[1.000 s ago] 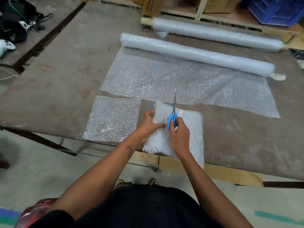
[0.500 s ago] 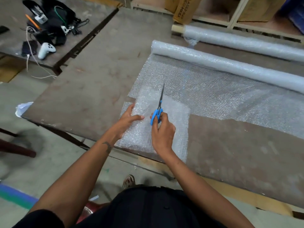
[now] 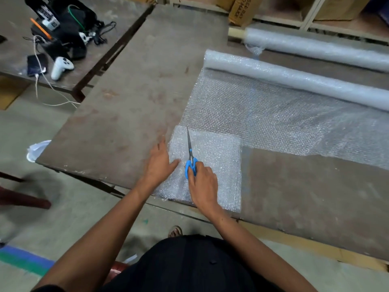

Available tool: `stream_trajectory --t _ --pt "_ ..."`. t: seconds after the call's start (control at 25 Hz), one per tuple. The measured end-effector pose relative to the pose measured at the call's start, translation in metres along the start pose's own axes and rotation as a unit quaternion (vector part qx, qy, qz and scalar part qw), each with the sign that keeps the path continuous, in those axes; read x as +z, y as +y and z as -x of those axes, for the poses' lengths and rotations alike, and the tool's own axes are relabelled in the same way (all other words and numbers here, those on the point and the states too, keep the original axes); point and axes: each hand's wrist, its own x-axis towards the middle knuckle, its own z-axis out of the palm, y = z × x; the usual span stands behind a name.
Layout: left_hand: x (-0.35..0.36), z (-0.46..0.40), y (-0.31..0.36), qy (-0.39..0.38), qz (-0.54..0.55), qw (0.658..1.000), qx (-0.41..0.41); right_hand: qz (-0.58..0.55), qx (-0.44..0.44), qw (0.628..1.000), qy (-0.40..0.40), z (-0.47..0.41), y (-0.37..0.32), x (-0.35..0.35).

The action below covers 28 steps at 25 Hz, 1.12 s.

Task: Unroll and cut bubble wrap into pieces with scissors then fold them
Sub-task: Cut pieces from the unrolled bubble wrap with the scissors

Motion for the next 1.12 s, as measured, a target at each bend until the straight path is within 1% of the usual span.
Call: stream_trajectory --t 0.04,0.12,0.28,0.36,0.44,0.52,0.56,0.64,0.68,0.72,0.76,0.88,1.04,1.12 --pt "0.003 -0.001 -0.001 0.017 -0.044 0.999 -0.026 0.001 0.000 1.000 -0.006 -0.001 -0.001 0.001" --pt "0.008 -0.004 0.001 0.007 -0.069 0.995 -0.073 -0.005 0.003 1.000 -0.021 -0.004 -0.003 -0.001" --pt "0.009 -0.021 0.001 -0.035 -0.030 0.991 -0.126 -0.074 0.035 0.995 -0.061 -0.011 -0.002 -0.003" --pt "0.006 -0.028 0.003 -0.065 -0.027 0.988 -0.136 -0.109 0.048 0.992 -0.048 -0.014 0.003 -0.002" --pt "0.004 -0.031 0.006 -0.103 0.001 0.986 -0.130 -0.120 0.057 0.991 -0.028 -0.015 0.009 -0.003" --pt "0.004 -0.032 0.005 -0.115 0.062 0.985 -0.114 -0.116 0.064 0.991 -0.011 -0.013 0.014 -0.005" --pt "0.002 -0.032 0.003 -0.116 0.115 0.981 -0.107 -0.115 0.063 0.991 -0.006 -0.012 0.016 -0.007" --pt "-0.010 -0.028 -0.003 -0.136 0.246 0.955 -0.093 -0.108 0.051 0.993 0.001 -0.012 0.017 -0.010" --pt "-0.018 -0.027 -0.008 -0.151 0.299 0.939 -0.079 -0.099 0.040 0.994 0.003 -0.015 0.015 -0.012" --pt "-0.025 -0.027 -0.018 -0.159 0.328 0.928 -0.069 -0.088 0.027 0.996 0.008 -0.018 0.012 -0.012" --pt "-0.032 -0.028 -0.027 -0.157 0.344 0.924 -0.061 -0.077 0.013 0.997 0.014 -0.023 0.008 -0.011" --pt "-0.055 -0.036 -0.055 -0.104 0.356 0.926 -0.072 -0.037 -0.039 0.998 0.025 -0.041 -0.012 -0.003" --pt "-0.092 -0.051 -0.098 -0.062 0.337 0.936 -0.082 0.043 -0.107 0.993 0.031 -0.072 -0.052 0.023" --pt "-0.109 -0.064 -0.127 -0.051 0.324 0.941 -0.087 0.072 -0.128 0.989 0.014 -0.086 -0.072 0.036"
